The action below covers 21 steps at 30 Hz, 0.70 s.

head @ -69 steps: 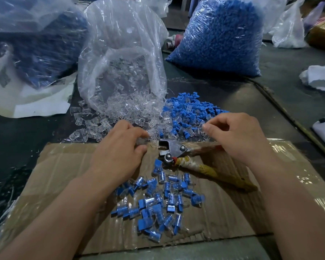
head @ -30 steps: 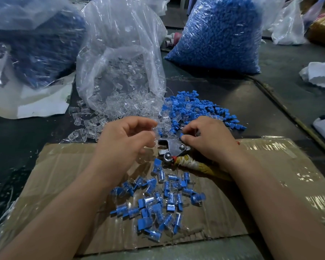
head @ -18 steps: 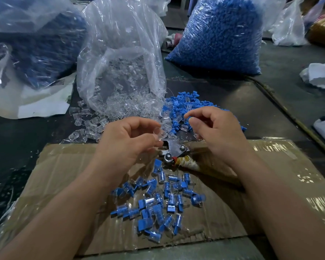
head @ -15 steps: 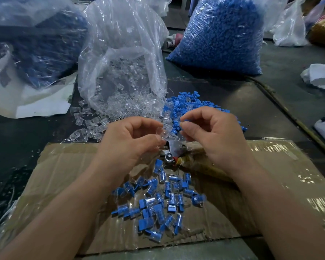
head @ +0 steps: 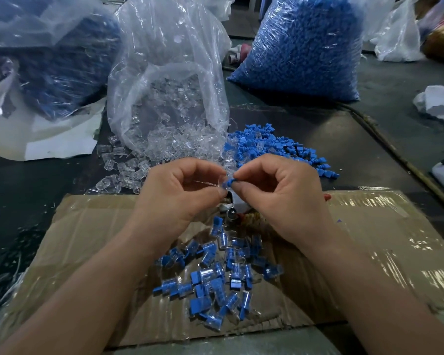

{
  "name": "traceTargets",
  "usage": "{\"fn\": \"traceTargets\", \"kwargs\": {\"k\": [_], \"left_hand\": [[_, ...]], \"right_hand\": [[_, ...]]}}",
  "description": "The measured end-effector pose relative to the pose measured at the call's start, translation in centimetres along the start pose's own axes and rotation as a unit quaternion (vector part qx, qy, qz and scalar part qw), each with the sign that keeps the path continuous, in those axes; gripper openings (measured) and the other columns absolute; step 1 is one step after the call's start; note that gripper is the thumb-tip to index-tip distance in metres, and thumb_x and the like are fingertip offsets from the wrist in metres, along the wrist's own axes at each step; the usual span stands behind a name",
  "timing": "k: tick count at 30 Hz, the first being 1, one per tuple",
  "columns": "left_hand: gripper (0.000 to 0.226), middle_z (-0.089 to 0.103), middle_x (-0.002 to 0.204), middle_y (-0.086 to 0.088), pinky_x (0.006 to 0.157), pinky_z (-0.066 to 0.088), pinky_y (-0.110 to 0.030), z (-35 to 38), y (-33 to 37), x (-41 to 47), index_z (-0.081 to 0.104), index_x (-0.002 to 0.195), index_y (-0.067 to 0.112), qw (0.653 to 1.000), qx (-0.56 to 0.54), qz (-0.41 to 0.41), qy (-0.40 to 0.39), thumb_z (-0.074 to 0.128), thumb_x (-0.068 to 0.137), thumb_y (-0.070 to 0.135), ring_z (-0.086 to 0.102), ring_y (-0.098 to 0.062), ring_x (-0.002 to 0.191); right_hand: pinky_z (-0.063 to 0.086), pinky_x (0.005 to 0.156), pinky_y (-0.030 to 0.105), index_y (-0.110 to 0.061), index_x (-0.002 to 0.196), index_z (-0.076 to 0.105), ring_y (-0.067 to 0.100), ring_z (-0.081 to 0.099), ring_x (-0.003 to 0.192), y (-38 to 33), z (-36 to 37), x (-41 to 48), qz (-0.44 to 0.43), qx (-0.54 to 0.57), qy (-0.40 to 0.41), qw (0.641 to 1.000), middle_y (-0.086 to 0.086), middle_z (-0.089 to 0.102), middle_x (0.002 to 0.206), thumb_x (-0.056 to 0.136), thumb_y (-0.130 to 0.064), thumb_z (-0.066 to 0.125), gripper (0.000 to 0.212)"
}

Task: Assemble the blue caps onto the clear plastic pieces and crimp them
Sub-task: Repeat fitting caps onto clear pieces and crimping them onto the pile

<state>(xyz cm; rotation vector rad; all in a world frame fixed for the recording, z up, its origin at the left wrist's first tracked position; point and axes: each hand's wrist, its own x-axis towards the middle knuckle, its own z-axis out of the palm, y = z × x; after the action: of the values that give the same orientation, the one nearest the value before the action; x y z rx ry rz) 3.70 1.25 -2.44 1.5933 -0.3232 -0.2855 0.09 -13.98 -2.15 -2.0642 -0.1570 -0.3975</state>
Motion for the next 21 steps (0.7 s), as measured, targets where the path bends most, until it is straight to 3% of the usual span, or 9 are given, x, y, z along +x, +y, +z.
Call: {"fn": "traceTargets", "kwargs": {"k": [3,6,10,13,17,19,21], "left_hand": [[0.017,0.072,0.077,-0.004,0.062,0.058,-0.025,0.04,0.02,0.00,0.072,0.073,0.019,1.000,-0.014,0.005,-0.001,0.071,0.062,0.006,0.069,-0.018,0.072],[0.025,0.072,0.076,-0.003,0.060,0.053,-0.017,-0.13,-0.02,0.18,0.072,0.070,0.020,1.000,-0.029,0.005,0.003,0.068,0.069,-0.004,0.069,-0.014,0.070],[0.027,0.072,0.075,-0.006,0.060,0.053,-0.017,-0.23,-0.10,0.28,0.072,0.070,0.019,0.999,-0.038,-0.004,-0.005,0.066,0.069,-0.007,0.068,-0.015,0.067],[0.016,0.071,0.073,-0.007,0.061,0.056,-0.021,-0.14,-0.02,0.17,0.073,0.070,0.019,0.997,-0.069,-0.012,-0.016,0.070,0.058,0.008,0.068,-0.016,0.066],[0.020,0.071,0.070,-0.009,0.065,0.058,-0.033,-0.33,-0.04,0.19,0.071,0.067,0.014,0.997,-0.071,-0.026,-0.004,0.072,0.048,0.020,0.069,-0.020,0.065],[0.025,0.070,0.069,-0.008,0.069,0.058,-0.032,-0.44,-0.10,0.26,0.072,0.065,0.016,0.998,-0.058,-0.025,0.001,0.073,0.042,0.026,0.068,-0.021,0.068],[0.020,0.069,0.066,-0.007,0.064,0.058,-0.026,-0.41,-0.18,0.36,0.071,0.062,0.017,0.998,-0.055,-0.026,0.004,0.072,0.043,0.023,0.067,-0.019,0.065]], "right_hand": [[0.048,0.053,0.012,-0.029,0.077,0.064,0.004,0.060,0.058,0.03,-0.08,-0.08,-0.008,-0.003,-0.004,1.000,-0.008,0.065,0.065,0.076,-0.004,0.071,0.026],[0.050,0.064,0.012,-0.029,0.087,0.065,0.002,0.063,0.070,-0.01,-0.10,-0.04,-0.024,0.001,-0.020,1.000,-0.012,0.067,0.078,0.075,-0.011,0.073,0.023],[0.053,0.071,0.020,-0.030,0.088,0.063,0.004,0.063,0.079,0.16,-0.10,0.00,-0.031,-0.007,-0.016,0.999,-0.011,0.064,0.088,0.072,-0.015,0.074,0.025],[0.055,0.071,0.023,-0.031,0.090,0.064,0.003,0.065,0.079,0.22,-0.04,-0.05,-0.028,0.007,-0.024,0.999,-0.014,0.066,0.086,0.073,-0.015,0.074,0.025],[0.052,0.072,0.016,-0.027,0.091,0.065,0.001,0.064,0.081,0.32,0.12,-0.08,-0.046,0.011,-0.024,0.999,-0.015,0.065,0.087,0.071,-0.019,0.074,0.024],[0.050,0.072,0.014,-0.025,0.092,0.066,0.001,0.063,0.080,0.39,0.27,-0.10,-0.053,0.011,-0.024,0.998,-0.014,0.065,0.086,0.070,-0.019,0.074,0.025],[0.050,0.072,0.015,-0.026,0.093,0.066,0.002,0.063,0.080,0.45,0.36,-0.12,-0.055,0.012,-0.026,0.998,-0.014,0.065,0.085,0.069,-0.019,0.075,0.026]]}}
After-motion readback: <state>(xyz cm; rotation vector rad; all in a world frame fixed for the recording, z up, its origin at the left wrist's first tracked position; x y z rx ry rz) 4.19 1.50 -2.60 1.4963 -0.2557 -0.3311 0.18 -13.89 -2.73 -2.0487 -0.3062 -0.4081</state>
